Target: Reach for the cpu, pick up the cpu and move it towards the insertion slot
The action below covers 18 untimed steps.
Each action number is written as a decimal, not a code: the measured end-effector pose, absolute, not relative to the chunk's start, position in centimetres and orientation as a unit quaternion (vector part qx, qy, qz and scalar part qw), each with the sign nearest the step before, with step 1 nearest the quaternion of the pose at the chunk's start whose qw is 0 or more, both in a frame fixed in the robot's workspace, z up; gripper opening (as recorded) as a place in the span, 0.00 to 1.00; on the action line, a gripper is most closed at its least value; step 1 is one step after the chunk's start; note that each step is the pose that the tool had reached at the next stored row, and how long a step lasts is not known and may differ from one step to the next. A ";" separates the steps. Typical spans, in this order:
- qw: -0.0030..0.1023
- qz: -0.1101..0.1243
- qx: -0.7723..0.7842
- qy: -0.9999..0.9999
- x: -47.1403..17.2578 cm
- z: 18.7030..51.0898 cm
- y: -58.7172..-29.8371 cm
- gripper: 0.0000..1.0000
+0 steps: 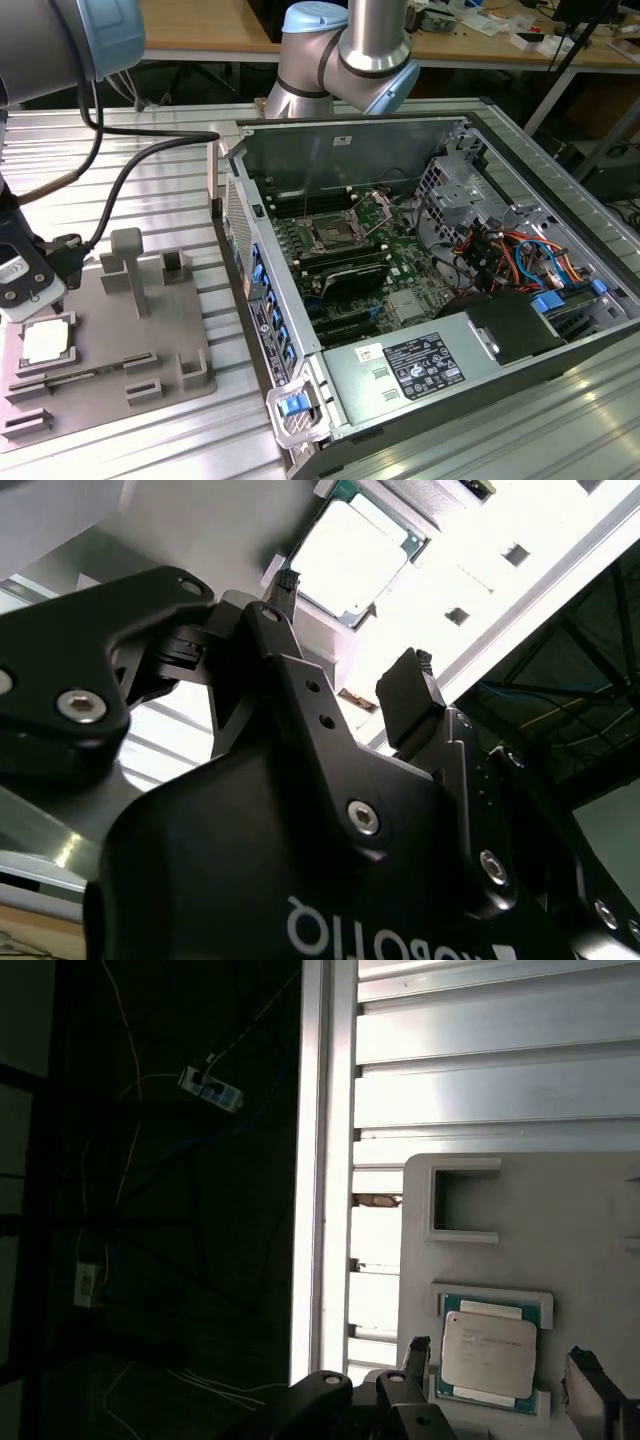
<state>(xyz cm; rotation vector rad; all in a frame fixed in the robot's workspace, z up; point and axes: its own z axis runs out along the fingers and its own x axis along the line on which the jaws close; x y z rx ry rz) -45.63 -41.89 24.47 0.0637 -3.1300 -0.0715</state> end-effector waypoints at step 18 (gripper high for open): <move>0.005 -0.016 0.019 -1.000 -45.7 21.9 -42.0 0.74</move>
